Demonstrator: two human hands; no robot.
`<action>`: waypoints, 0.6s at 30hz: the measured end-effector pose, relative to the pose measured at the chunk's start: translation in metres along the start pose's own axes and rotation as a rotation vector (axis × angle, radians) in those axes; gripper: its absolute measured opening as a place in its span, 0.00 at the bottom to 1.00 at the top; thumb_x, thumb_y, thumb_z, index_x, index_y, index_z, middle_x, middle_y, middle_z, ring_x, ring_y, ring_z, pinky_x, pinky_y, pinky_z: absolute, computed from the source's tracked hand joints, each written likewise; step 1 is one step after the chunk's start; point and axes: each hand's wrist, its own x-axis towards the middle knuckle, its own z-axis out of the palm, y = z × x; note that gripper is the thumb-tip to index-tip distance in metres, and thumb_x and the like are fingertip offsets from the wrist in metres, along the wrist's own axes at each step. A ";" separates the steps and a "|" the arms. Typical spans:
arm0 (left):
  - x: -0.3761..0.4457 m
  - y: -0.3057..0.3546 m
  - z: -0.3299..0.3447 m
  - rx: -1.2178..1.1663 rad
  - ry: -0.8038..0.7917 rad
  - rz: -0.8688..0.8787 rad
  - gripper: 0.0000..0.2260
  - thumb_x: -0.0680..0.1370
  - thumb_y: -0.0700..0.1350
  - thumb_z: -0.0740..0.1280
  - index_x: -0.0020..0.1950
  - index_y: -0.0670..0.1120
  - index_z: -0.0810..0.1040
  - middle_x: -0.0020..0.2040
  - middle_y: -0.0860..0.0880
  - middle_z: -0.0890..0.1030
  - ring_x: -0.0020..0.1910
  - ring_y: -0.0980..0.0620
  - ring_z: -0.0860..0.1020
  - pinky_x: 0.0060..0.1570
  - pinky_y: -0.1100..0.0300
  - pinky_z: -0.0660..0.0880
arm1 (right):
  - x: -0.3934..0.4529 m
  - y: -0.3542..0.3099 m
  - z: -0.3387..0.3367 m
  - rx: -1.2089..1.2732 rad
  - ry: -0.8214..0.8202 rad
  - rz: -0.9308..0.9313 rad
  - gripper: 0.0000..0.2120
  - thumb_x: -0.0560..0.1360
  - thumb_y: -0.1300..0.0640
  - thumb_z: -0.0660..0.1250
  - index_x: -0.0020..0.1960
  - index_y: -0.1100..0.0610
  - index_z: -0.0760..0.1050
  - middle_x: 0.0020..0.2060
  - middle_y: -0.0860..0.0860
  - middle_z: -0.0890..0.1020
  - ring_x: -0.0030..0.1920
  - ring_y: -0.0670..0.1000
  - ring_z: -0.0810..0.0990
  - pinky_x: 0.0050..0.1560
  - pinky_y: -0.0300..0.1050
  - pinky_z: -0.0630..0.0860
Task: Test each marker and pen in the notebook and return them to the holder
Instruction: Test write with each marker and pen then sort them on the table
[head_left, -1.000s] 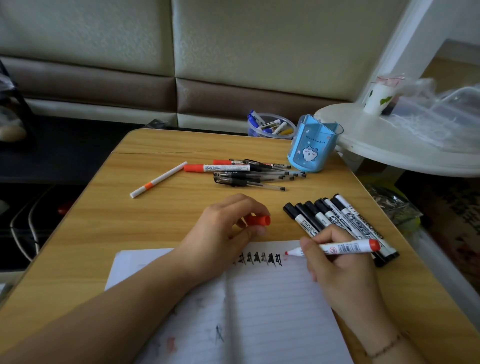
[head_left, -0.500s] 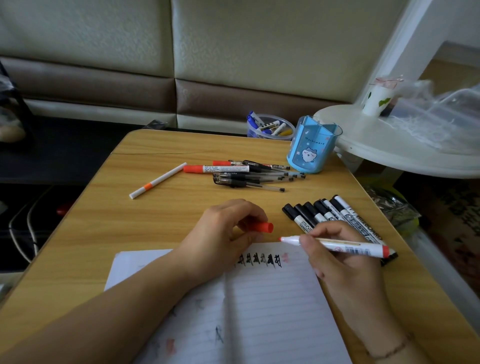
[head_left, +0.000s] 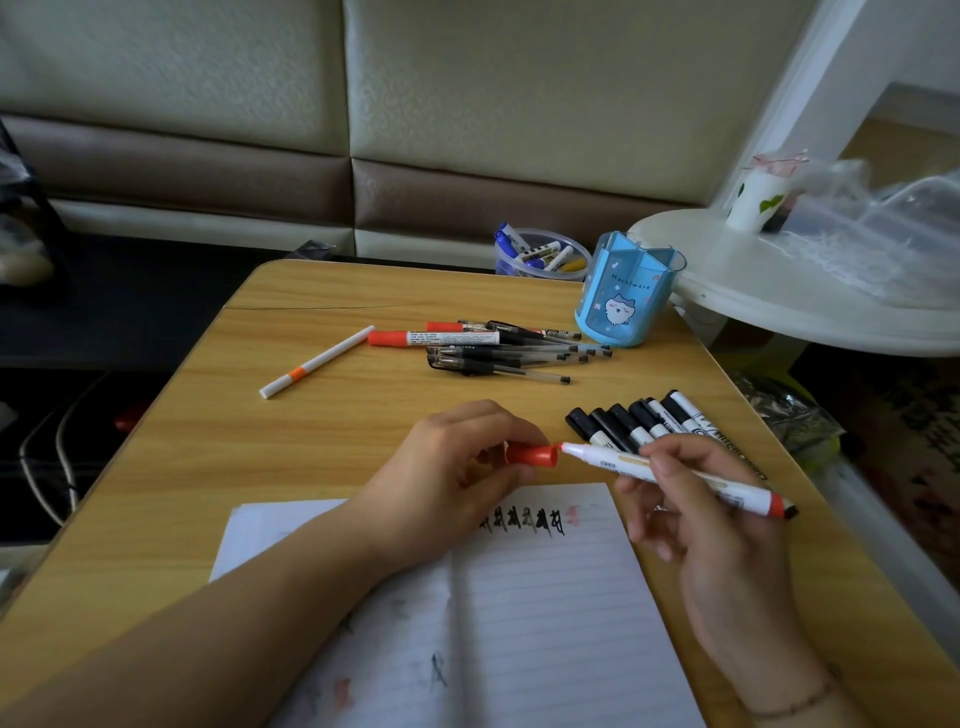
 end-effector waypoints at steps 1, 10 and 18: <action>0.000 0.000 0.000 -0.001 -0.006 0.011 0.09 0.76 0.41 0.72 0.56 0.46 0.82 0.48 0.52 0.81 0.46 0.54 0.79 0.45 0.56 0.77 | 0.000 0.000 0.000 -0.012 -0.013 -0.002 0.08 0.68 0.49 0.69 0.39 0.53 0.80 0.34 0.59 0.82 0.27 0.52 0.75 0.24 0.34 0.69; 0.001 -0.001 0.000 -0.032 0.032 -0.026 0.07 0.76 0.40 0.72 0.54 0.46 0.81 0.47 0.53 0.81 0.45 0.55 0.79 0.44 0.57 0.77 | 0.002 0.001 -0.003 -0.055 0.012 -0.004 0.06 0.68 0.55 0.67 0.39 0.56 0.82 0.31 0.59 0.82 0.25 0.52 0.74 0.23 0.34 0.68; 0.000 0.001 -0.001 -0.065 0.048 -0.056 0.08 0.75 0.44 0.73 0.54 0.49 0.83 0.46 0.55 0.83 0.45 0.55 0.80 0.46 0.58 0.76 | 0.001 -0.001 -0.003 -0.049 0.035 -0.005 0.08 0.68 0.55 0.68 0.41 0.58 0.82 0.33 0.60 0.83 0.24 0.53 0.75 0.22 0.34 0.68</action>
